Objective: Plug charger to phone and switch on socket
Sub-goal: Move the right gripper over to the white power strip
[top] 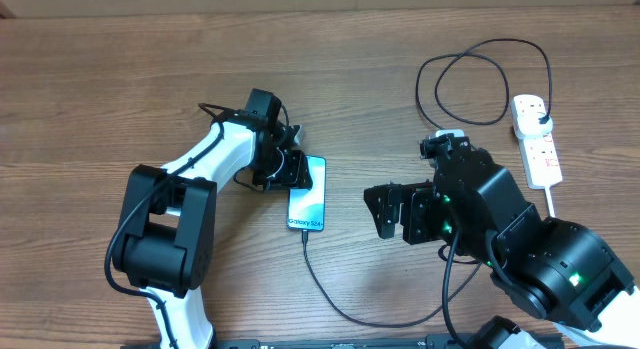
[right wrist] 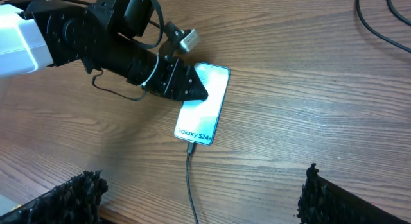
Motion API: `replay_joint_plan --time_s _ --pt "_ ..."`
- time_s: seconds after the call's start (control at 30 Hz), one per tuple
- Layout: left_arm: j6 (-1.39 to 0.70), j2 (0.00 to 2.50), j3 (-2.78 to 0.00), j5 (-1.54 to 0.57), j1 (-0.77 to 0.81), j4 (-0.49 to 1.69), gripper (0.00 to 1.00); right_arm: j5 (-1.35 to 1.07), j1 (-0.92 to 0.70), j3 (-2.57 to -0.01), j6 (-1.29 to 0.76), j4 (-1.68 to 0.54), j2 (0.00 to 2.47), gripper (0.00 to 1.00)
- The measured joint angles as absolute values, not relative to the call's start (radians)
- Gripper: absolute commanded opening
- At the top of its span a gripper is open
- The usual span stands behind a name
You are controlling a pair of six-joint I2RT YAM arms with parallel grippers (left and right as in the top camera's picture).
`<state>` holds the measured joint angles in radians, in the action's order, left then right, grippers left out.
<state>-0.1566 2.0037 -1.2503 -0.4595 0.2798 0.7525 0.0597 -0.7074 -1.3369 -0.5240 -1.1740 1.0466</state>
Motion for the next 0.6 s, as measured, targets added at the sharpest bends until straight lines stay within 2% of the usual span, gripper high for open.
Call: replay_joint_plan --time_s 0.37,0.47,0.53,0.57,0.6 --pt "-0.146 2.004 -1.25 -0.46 0.28 0.753 0.45 0.06 -0.707 -1.337 -0.525 -1.183 1.047 1.0" --pt "-0.146 2.004 -1.25 -0.464 0.28 0.753 0.53 0.06 -0.707 -1.337 -0.525 -1.183 1.047 1.0" --pt "-0.146 2.003 -1.251 -0.473 0.28 0.753 0.71 0.06 -0.707 -1.337 -0.525 -1.185 1.047 1.0" --pt "-0.144 2.003 -1.252 -0.484 0.28 0.752 0.89 0.06 -0.707 -1.337 -0.525 -1.187 1.047 1.0" --pt "-0.142 1.999 -1.254 -0.49 0.28 0.752 1.0 0.06 -0.707 -1.337 -0.525 -1.192 1.047 1.0"
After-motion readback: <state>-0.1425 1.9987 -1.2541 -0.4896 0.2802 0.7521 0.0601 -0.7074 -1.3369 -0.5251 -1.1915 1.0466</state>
